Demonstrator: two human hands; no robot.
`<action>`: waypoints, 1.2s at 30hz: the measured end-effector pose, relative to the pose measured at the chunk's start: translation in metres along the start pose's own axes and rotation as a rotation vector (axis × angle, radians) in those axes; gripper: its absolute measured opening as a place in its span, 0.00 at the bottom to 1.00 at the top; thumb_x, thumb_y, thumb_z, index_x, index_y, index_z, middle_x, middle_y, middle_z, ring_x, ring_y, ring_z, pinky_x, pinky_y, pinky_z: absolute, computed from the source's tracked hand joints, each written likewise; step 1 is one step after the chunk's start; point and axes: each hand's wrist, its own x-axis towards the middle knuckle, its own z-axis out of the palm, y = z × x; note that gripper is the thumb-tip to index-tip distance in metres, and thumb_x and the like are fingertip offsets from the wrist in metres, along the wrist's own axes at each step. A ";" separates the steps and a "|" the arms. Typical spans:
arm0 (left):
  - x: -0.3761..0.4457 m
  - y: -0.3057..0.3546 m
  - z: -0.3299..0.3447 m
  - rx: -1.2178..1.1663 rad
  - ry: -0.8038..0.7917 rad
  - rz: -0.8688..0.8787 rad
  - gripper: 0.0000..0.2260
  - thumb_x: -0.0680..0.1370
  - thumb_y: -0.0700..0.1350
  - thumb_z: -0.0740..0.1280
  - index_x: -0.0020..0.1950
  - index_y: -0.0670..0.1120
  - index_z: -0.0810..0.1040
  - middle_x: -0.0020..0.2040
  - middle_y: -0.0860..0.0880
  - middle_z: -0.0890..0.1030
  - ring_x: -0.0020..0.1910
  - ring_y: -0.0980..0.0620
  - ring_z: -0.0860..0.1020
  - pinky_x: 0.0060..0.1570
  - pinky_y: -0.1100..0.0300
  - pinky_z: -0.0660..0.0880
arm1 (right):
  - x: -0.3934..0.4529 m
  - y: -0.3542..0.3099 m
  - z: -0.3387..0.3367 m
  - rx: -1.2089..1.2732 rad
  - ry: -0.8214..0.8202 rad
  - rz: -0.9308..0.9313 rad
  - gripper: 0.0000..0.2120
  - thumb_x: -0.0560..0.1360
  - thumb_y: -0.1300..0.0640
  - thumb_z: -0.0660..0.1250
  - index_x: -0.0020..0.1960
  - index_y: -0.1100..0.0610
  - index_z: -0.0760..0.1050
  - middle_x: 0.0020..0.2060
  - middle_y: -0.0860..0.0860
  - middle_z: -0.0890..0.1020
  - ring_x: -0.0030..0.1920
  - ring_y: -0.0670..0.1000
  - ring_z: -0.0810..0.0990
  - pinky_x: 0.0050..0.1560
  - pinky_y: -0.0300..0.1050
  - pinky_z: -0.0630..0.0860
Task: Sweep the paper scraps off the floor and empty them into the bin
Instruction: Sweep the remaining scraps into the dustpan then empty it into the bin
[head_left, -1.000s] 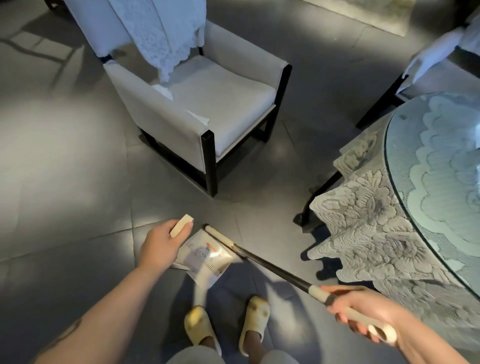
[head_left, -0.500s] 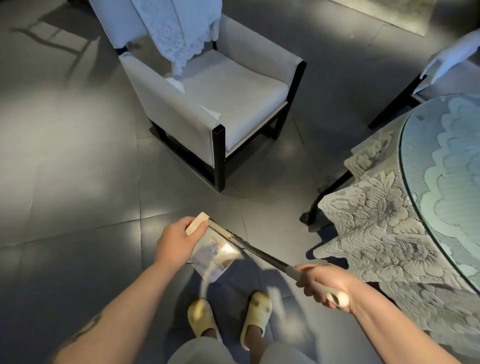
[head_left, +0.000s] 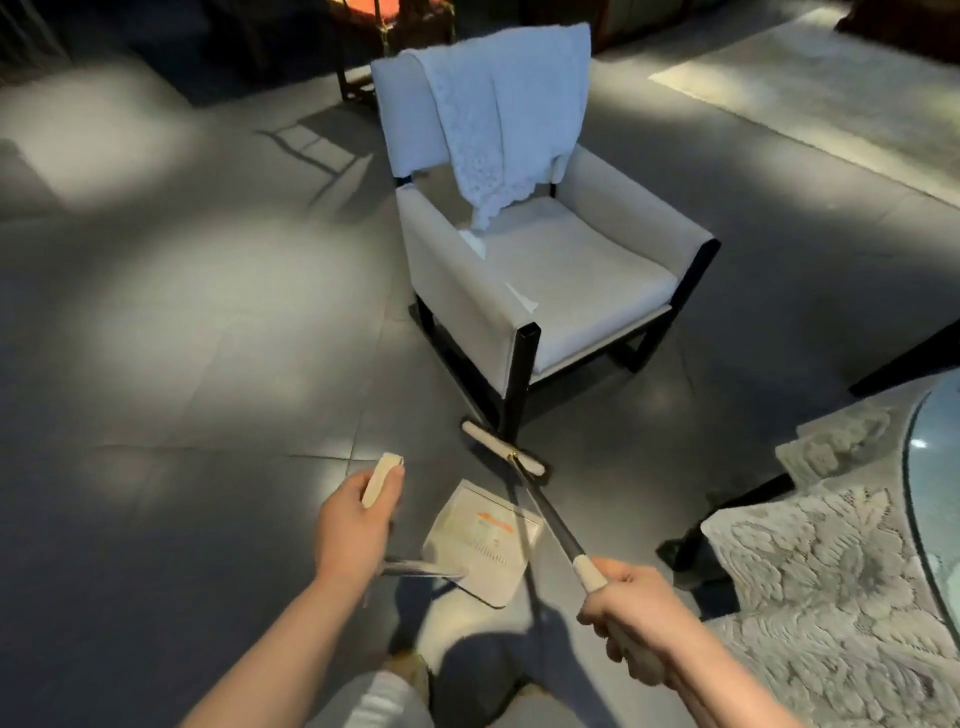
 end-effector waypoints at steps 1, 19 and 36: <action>0.001 0.003 -0.008 -0.028 0.032 -0.012 0.13 0.80 0.55 0.65 0.43 0.48 0.80 0.37 0.49 0.82 0.32 0.48 0.79 0.33 0.55 0.73 | 0.004 -0.006 0.003 -0.001 -0.004 -0.006 0.21 0.62 0.74 0.63 0.55 0.74 0.73 0.23 0.55 0.69 0.19 0.51 0.66 0.21 0.35 0.63; 0.189 -0.015 -0.167 -0.188 0.110 -0.022 0.13 0.78 0.59 0.67 0.44 0.50 0.80 0.35 0.53 0.82 0.30 0.54 0.77 0.31 0.56 0.72 | 0.068 -0.224 0.215 0.105 -0.129 -0.179 0.20 0.67 0.77 0.63 0.50 0.55 0.78 0.23 0.57 0.71 0.16 0.49 0.65 0.17 0.34 0.63; 0.450 0.019 -0.245 -0.111 0.197 -0.038 0.08 0.79 0.55 0.66 0.47 0.52 0.81 0.41 0.53 0.83 0.37 0.51 0.80 0.30 0.64 0.71 | 0.217 -0.464 0.301 -0.036 -0.110 -0.177 0.24 0.70 0.74 0.64 0.65 0.61 0.74 0.23 0.56 0.72 0.16 0.48 0.69 0.19 0.34 0.68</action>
